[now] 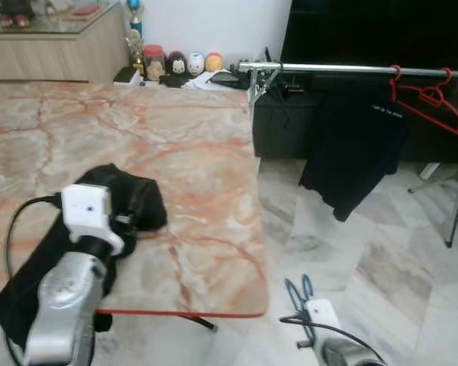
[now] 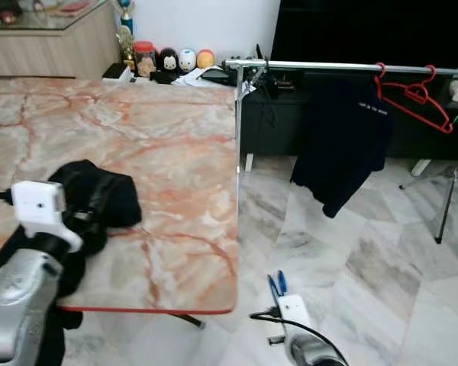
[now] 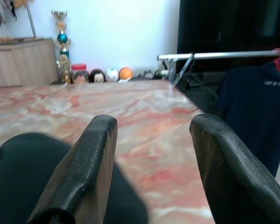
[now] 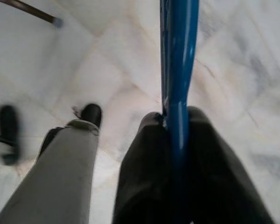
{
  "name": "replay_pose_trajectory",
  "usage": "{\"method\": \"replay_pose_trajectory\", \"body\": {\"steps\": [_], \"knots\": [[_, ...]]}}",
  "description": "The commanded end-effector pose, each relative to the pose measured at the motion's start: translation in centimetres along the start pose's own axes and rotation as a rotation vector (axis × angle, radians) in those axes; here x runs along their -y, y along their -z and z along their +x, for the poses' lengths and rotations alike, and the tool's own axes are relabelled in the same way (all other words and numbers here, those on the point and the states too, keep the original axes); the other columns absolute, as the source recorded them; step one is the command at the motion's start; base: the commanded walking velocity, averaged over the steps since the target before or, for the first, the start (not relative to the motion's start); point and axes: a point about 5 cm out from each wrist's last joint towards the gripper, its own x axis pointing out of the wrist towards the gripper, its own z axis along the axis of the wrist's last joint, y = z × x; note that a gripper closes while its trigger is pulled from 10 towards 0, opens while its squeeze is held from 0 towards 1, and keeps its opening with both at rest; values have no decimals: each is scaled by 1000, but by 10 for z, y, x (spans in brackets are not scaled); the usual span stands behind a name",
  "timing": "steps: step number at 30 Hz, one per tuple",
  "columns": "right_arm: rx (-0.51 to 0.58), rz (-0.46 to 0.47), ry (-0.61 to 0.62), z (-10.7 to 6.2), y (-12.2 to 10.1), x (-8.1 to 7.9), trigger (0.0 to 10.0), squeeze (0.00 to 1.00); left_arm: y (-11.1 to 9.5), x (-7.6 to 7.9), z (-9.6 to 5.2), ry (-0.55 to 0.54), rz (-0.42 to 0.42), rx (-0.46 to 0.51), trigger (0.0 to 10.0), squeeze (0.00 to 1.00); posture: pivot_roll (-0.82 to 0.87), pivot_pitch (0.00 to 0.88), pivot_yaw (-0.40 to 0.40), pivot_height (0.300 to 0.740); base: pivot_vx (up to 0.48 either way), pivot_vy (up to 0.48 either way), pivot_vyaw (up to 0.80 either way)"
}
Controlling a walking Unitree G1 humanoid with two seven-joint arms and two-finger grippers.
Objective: Hang hanger
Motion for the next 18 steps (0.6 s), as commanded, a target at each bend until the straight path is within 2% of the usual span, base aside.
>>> {"method": "replay_pose_trajectory", "body": {"steps": [1, 13, 18], "knots": [[22, -3, -4, 0, -7, -2, 10000, 0, -4, -3, 1, -2, 23, 14, 10000, 0, 58, 0, -66, 740, 0, -409, 0], [23, -2, -6, 0, -6, -3, 10000, 0, -2, -2, 4, 10, 15, 10, 10000, 0, 54, 0, -63, 740, 0, -408, 0], [22, -2, -5, 0, -6, -3, 10000, 0, 7, -3, 4, 5, 5, -16, 10000, 0, 52, 0, -64, 740, 0, -409, 0]]}}
